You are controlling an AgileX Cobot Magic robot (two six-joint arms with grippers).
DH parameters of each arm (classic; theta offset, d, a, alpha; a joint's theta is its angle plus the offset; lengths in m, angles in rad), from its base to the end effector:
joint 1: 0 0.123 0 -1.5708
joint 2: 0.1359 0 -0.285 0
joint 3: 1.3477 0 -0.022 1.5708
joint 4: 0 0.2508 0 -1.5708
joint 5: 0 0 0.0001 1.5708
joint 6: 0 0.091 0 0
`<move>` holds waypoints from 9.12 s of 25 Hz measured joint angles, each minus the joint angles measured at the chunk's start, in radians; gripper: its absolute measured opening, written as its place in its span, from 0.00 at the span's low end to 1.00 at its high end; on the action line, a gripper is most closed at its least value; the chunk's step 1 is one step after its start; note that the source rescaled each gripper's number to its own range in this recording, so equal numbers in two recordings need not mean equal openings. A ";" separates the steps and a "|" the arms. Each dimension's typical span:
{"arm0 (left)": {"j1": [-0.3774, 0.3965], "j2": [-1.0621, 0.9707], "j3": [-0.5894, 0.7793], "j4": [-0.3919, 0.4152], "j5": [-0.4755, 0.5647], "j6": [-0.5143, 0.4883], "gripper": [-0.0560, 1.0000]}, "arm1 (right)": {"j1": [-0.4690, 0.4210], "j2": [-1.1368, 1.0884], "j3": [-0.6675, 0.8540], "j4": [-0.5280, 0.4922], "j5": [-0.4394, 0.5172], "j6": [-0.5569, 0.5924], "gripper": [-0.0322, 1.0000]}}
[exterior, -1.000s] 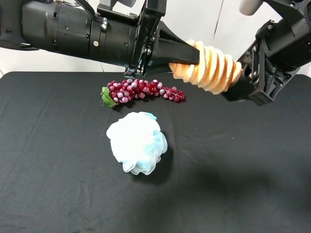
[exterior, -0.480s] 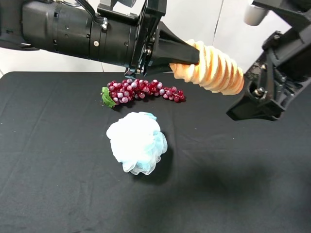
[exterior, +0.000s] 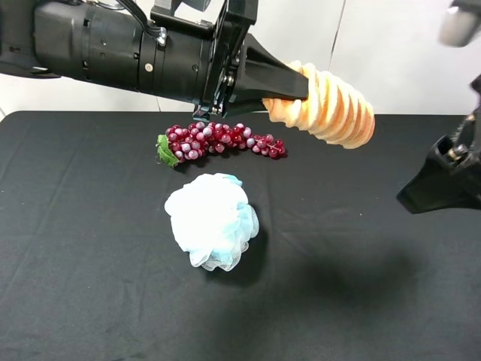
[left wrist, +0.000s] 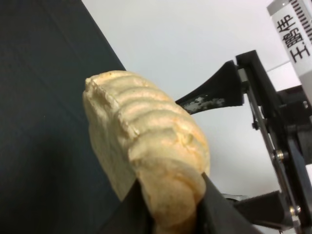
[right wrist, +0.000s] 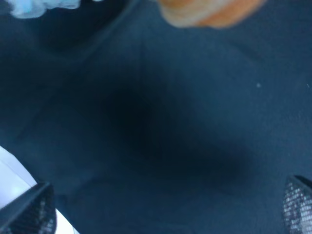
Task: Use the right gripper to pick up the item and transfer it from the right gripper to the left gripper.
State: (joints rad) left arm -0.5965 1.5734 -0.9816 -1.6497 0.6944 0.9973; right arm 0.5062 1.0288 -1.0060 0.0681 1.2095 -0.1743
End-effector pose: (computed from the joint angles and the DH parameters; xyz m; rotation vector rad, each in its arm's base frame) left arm 0.2428 -0.2351 0.2735 0.4116 2.1965 -1.4536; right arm 0.1492 0.0893 0.3402 -0.8967 2.5752 0.1900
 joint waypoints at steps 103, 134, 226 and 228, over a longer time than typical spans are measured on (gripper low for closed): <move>0.186 -0.043 -0.180 1.556 -0.237 -0.963 0.05 | -0.253 -1.035 0.513 -0.052 -0.183 0.139 1.00; 0.269 -0.310 0.677 1.591 -1.022 -1.071 0.05 | -0.253 -1.035 0.513 -0.052 -0.183 0.139 1.00; 0.269 -1.432 0.417 1.724 0.467 -0.988 0.99 | -0.253 -1.035 0.513 -0.052 -0.183 0.139 1.00; 0.269 -1.476 0.445 1.714 0.456 -0.990 0.99 | -0.253 -1.035 0.513 -0.052 -0.183 0.139 1.00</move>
State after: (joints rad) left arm -0.3279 0.0973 -0.5366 0.0647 1.1503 0.0071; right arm 0.2533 -0.0058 -0.4934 0.0156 1.0268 -0.0350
